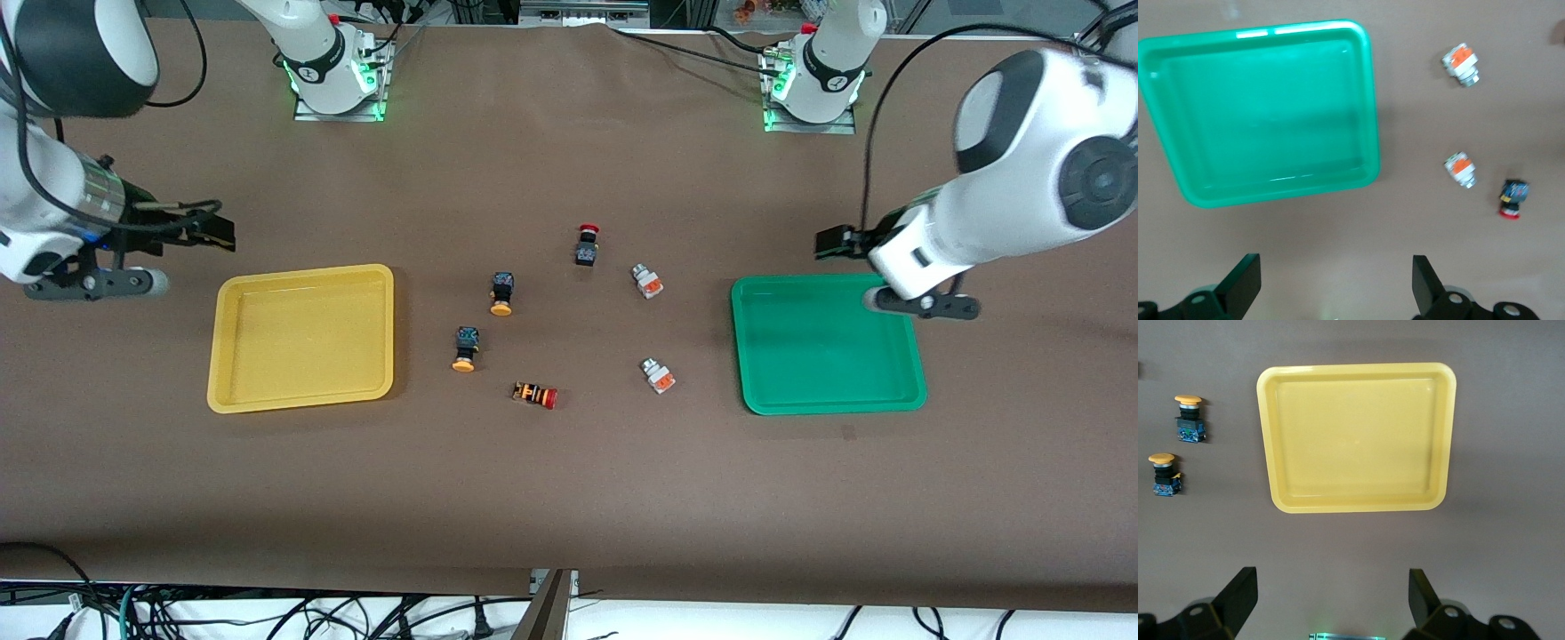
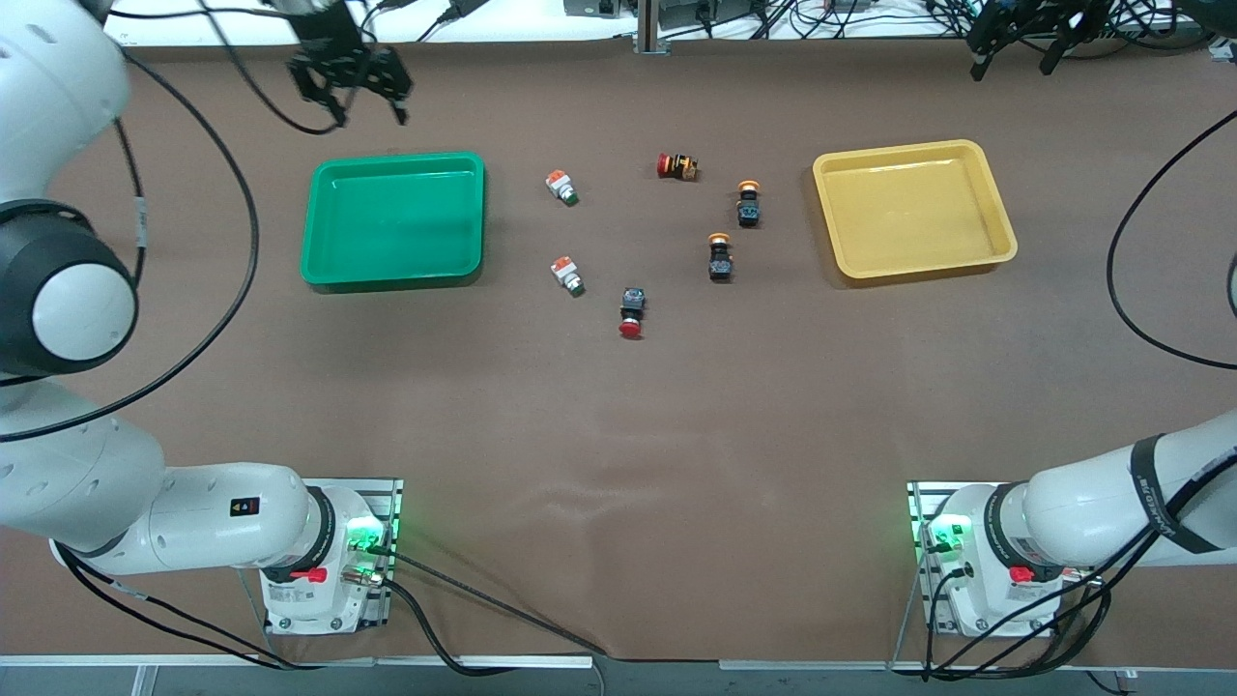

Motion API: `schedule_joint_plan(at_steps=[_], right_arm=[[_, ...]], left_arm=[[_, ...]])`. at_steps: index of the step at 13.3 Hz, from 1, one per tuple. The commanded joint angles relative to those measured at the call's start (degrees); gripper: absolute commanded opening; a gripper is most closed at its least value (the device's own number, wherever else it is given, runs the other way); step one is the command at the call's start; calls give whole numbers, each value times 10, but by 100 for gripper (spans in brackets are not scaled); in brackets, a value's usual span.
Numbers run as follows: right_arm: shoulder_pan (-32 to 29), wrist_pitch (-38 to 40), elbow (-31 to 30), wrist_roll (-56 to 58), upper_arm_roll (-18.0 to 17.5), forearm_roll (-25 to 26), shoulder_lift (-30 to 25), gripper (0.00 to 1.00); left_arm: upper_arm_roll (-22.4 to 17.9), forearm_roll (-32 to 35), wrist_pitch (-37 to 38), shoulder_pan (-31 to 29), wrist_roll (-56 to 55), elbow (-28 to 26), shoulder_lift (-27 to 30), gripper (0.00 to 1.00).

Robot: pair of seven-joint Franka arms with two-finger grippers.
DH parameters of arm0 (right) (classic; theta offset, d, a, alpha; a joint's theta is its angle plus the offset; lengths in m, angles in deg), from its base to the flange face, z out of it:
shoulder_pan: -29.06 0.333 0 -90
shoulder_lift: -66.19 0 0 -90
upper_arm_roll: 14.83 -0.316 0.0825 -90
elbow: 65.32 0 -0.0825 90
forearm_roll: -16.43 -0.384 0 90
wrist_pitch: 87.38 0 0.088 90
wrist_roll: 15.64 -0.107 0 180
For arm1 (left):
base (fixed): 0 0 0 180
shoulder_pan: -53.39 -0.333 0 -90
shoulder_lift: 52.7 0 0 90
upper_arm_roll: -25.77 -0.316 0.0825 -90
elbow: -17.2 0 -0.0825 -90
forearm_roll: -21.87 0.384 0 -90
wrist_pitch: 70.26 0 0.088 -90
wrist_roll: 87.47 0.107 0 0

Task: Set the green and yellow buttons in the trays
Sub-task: 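Reach the right gripper to a yellow button while the left gripper reaches a white block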

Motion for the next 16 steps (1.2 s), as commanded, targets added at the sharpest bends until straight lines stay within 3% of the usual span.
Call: schedule_joint_plan(at_steps=[1, 7, 13, 16], right_arm=[[25, -42, 10, -22, -6, -10, 32, 100], [100, -177, 10, -143, -6, -36, 151, 100], [185, -281, 9, -273, -6, -35, 234, 100], [202, -311, 7, -297, -6, -35, 262, 100]], left_arm=[[-1, -11, -41, 45, -84, 6, -43, 100], [-2, -5, -188, 129, -282, -14, -129, 100], [-2, -4, -451, 200, -415, -189, -140, 100], [-3, -4, -517, 226, -422, -245, -151, 100]])
